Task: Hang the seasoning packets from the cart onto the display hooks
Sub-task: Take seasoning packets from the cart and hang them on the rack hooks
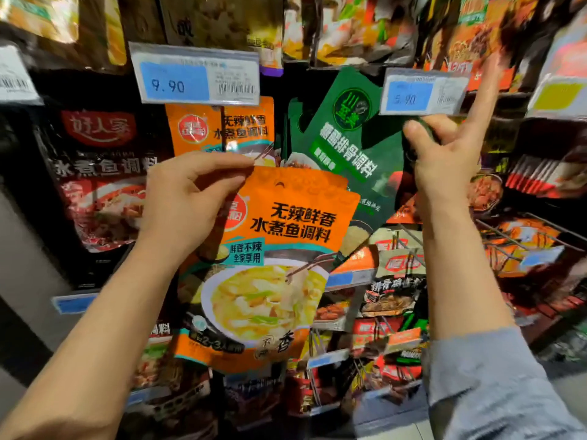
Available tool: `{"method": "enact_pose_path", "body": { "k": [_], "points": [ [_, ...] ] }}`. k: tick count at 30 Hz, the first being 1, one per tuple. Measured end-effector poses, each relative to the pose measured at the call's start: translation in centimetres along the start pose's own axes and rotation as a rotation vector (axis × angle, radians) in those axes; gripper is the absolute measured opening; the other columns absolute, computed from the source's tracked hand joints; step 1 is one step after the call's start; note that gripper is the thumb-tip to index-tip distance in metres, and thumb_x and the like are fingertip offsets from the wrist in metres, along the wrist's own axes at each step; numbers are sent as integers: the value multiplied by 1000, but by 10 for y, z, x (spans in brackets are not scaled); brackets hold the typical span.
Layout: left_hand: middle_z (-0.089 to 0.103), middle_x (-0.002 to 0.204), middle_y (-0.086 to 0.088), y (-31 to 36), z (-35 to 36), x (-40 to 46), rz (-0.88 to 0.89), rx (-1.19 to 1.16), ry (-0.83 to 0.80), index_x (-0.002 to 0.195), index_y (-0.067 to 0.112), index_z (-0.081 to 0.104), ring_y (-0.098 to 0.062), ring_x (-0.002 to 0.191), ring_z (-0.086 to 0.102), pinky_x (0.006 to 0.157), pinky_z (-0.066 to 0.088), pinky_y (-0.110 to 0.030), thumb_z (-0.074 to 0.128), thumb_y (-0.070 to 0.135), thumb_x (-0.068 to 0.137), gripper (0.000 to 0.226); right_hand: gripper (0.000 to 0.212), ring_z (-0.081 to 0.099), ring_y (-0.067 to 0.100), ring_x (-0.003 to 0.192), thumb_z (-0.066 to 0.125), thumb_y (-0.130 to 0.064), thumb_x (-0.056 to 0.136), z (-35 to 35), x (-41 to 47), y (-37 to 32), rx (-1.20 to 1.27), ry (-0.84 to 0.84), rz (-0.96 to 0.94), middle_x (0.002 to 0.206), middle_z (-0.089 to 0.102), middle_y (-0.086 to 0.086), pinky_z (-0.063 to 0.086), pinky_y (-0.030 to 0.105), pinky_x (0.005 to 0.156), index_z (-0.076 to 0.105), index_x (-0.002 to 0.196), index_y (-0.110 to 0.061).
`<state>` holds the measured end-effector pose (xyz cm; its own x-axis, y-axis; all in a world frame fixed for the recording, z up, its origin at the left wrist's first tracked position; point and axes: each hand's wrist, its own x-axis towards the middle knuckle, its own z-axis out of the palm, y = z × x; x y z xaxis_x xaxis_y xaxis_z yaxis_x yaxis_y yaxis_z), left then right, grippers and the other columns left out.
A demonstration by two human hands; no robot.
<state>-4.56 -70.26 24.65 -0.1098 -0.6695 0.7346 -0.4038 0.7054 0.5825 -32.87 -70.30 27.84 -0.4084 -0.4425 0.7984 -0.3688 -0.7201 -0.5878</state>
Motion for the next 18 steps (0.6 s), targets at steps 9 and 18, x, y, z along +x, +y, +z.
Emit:
{"method": "enact_pose_path", "body": {
  "k": [9,18],
  "points": [
    [67,89,30,2,14,2,38,-62,78,94,41,67,2,93,65,83,50,-17,69,10,83,33,93,69,24,90,55,20,72,8,5,3,243,89,86,119,60,18,53,33,80,3,146,-2],
    [67,97,16,8,21,0,43,-45,108,97,39,65,-4,97,66,89,54,-34,68,11,84,31,94,61,23,74,60,14,73,-12,9,13,204,-34,115,86,73,-1,51,32,69,5,147,-5]
  ]
}}
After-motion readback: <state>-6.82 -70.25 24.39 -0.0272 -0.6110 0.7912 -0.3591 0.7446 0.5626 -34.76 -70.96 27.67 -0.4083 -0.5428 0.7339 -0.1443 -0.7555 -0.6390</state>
